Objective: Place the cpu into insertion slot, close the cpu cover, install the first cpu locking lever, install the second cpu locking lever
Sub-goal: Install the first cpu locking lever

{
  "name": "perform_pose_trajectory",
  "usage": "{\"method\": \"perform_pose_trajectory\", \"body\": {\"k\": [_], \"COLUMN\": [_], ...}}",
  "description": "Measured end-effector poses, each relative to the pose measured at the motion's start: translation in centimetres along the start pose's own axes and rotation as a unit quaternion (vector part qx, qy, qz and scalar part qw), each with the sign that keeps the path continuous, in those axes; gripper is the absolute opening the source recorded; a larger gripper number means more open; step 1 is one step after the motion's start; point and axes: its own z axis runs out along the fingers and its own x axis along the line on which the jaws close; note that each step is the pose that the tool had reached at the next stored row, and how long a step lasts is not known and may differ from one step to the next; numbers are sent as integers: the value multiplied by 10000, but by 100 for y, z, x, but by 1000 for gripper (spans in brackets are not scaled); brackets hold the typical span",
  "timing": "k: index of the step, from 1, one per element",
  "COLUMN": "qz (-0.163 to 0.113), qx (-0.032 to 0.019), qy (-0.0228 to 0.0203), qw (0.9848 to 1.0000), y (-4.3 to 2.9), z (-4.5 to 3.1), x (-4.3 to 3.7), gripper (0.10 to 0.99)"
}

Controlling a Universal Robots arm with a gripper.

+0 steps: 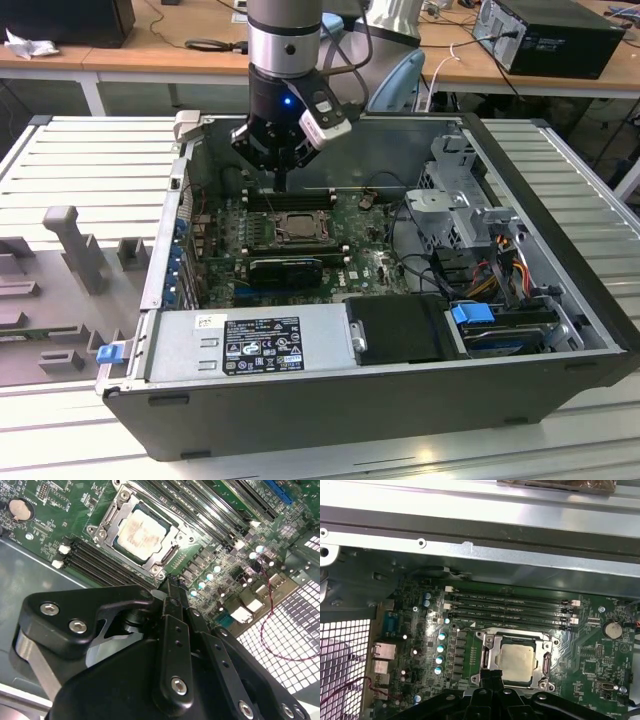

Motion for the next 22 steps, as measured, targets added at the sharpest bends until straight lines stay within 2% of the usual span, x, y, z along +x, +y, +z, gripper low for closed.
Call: {"method": "perform_pose_trajectory", "body": {"k": [6, 10, 22], "qz": [10, 155, 178], "qx": [-1, -2, -13], "qy": [-1, -5, -7], "qw": [10000, 9999, 9998], "y": [-1, -1, -2], "z": [29, 42, 67], "x": [2, 2, 2], "gripper": [106, 106, 106]}}
